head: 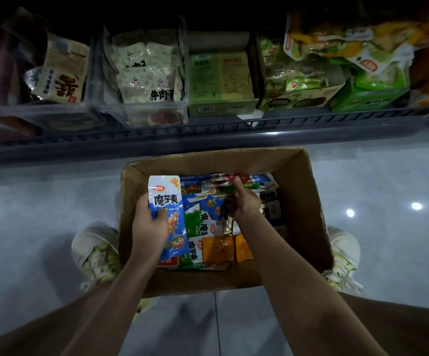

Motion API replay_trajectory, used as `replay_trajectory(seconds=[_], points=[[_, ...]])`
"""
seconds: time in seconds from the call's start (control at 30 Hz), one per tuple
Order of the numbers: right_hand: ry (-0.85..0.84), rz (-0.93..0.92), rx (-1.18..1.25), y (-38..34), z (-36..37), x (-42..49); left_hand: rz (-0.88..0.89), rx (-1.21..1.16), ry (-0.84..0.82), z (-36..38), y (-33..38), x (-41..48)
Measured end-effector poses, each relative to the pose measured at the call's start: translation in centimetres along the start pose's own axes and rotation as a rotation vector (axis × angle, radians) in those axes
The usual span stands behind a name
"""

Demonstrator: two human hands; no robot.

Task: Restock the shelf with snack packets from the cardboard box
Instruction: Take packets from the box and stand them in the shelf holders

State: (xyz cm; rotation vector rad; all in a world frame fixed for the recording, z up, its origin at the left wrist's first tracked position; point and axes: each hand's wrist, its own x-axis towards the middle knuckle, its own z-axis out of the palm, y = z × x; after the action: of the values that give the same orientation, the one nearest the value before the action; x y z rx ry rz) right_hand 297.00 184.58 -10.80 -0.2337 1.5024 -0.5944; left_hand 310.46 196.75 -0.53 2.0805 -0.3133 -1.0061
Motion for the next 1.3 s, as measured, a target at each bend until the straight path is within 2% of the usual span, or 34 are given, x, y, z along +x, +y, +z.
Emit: replay_trajectory(seconds=[0.07,0.23,0.37,0.67,0.8,0.87,1.03,1.13,1.3], points=[[-0.039,-0.035,-0.07,-0.4,0.5,0.0,-0.008,-0.007,0.004,0.0,0.0,0.2],[0.017,-0.003,-0.125,-0.6,-0.1,-0.7,-0.003,-0.006,0.0,0.0,0.3,-0.3],[0.223,0.077,-0.052,-0.6,-1.0,-3.9,-0.009,0.008,0.002,0.0,0.4,-0.9],[-0.032,-0.022,-0.202,-2.2,-6.2,-11.2,0.147,0.013,0.076,-1.7,0.8,-4.0],[-0.247,-0.107,-0.305,-4.7,-7.3,-13.9,0.184,-0.03,0.059,-3.0,2.6,-5.2],[-0.353,-0.178,-0.396,-6.0,-7.4,-15.8,0.18,-0.088,-0.011,-3.4,3.5,-5.7],[-0.553,-0.311,-0.662,-8.0,-6.1,-20.5,0.164,-0.317,-0.375,-4.2,7.0,-9.4],[-0.617,-0.383,-0.756,-8.7,-4.8,-23.5,0.22,-0.39,-0.447,-4.4,8.6,-11.8],[-0.543,-0.515,-0.781,-8.9,-2.9,-27.1,0.266,-0.412,-0.262,-4.4,9.6,-13.2]])
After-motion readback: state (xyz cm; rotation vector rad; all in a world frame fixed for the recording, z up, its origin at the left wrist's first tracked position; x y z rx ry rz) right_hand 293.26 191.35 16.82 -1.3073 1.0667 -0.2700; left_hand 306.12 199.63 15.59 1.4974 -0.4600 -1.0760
